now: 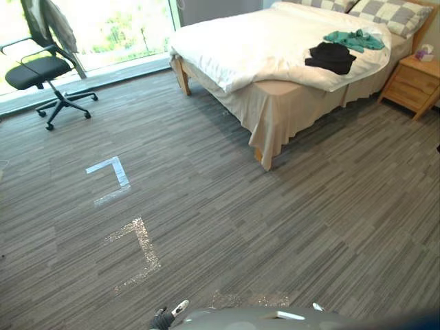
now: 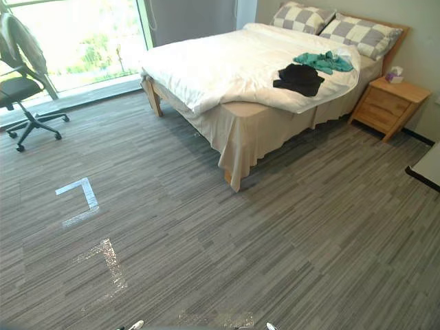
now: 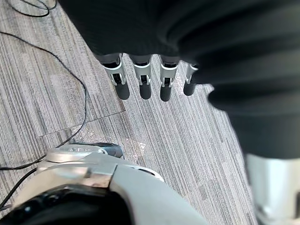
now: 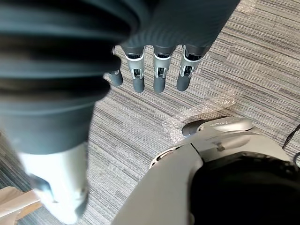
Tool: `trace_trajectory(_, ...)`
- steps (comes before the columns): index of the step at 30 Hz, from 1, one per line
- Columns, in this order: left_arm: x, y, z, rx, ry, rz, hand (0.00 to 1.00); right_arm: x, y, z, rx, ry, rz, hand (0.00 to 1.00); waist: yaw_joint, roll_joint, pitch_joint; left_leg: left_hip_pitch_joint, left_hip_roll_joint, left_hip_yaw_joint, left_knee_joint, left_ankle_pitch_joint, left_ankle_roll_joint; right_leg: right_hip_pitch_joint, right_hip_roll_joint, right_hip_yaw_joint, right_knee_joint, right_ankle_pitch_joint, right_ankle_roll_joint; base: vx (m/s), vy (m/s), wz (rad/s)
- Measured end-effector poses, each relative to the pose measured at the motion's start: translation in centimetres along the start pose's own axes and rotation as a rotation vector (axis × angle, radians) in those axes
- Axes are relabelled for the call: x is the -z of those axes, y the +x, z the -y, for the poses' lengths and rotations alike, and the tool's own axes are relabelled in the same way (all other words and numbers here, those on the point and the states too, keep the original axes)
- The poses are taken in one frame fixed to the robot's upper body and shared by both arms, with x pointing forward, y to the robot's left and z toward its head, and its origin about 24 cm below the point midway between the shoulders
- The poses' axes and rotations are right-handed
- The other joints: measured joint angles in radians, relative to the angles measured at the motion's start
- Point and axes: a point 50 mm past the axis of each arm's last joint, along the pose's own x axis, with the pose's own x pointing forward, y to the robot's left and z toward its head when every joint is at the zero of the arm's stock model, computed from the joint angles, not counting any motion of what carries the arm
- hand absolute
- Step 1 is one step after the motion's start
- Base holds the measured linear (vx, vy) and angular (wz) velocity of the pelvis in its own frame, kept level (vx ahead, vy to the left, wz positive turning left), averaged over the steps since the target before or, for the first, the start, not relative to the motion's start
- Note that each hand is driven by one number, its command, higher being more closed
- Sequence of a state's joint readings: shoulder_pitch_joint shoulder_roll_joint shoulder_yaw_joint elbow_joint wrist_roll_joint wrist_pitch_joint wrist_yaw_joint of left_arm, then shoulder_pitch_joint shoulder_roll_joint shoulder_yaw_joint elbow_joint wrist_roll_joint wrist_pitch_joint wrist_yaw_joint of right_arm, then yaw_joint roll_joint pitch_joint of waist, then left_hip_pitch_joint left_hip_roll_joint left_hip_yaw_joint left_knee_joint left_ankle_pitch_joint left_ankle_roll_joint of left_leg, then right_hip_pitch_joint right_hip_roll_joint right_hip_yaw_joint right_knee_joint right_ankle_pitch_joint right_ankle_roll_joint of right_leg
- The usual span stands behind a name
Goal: Tidy the bed and pick cloth on bed and put in laundry
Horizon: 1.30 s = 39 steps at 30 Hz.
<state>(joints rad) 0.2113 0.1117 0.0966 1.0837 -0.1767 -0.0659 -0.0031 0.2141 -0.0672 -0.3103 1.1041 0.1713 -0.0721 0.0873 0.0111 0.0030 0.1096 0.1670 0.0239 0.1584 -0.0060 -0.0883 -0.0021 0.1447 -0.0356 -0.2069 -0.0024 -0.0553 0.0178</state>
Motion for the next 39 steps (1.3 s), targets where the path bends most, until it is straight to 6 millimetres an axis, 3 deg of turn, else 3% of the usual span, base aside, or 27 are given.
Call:
trace_trajectory(11,-1.2,0.3,0.3,0.037,0.238,0.035,0.0,-0.9,0.3,-0.7,-0.014,-0.007,0.03,0.0,0.003,-0.004,0.008,0.043,-0.002,0.028,-0.027,-0.017,-0.043,0.042,0.002,-0.018,-0.054,0.021,0.031,0.07,0.007,-0.04)
trace_trajectory(27,-1.9,0.3,0.5,0.016,0.328,0.071,0.0,-1.4,0.3,-1.1,0.01,-0.053,0.072,0.0,0.003,-0.009,0.021,0.045,-0.002,0.051,-0.027,-0.018,-0.045,0.039,0.0,-0.02,-0.05,0.014,0.041,-0.03,-0.018,-0.01)
trace_trajectory(32,-2.0,0.3,0.4,0.015,0.33,0.074,0.0,-1.2,0.2,-1.1,0.04,0.005,0.078,0.0,0.001,-0.012,0.034,0.041,-0.003,0.056,-0.028,-0.019,-0.043,0.031,-0.001,-0.022,-0.046,0.002,0.022,-0.07,-0.029,-0.02)
trace_trajectory(34,-1.9,0.3,0.5,0.018,0.338,0.073,0.0,-1.2,0.2,-1.0,0.054,0.046,0.078,0.0,0.0,-0.011,0.039,0.033,0.003,0.067,-0.024,-0.024,-0.035,0.002,-0.001,-0.019,0.001,-0.021,0.009,-0.04,-0.031,-0.11)
trace_trajectory(36,-2.5,0.4,0.4,0.018,0.366,0.086,0.0,-1.4,0.3,-1.0,0.061,0.082,0.087,0.0,0.0,-0.018,0.05,0.001,0.004,0.093,0.017,-0.043,-0.027,-0.117,-0.027,-0.001,0.207,-0.112,0.008,-0.01,-0.021,-0.29)
trace_trajectory(39,-4.0,0.7,0.4,0.018,0.411,0.122,0.0,-2.3,0.4,-1.5,0.058,0.134,0.113,0.0,-0.005,-0.034,0.096,-0.03,0.001,0.12,0.08,-0.07,-0.015,-0.254,-0.079,-0.016,0.466,-0.167,0.045,-0.01,-0.039,-0.32)
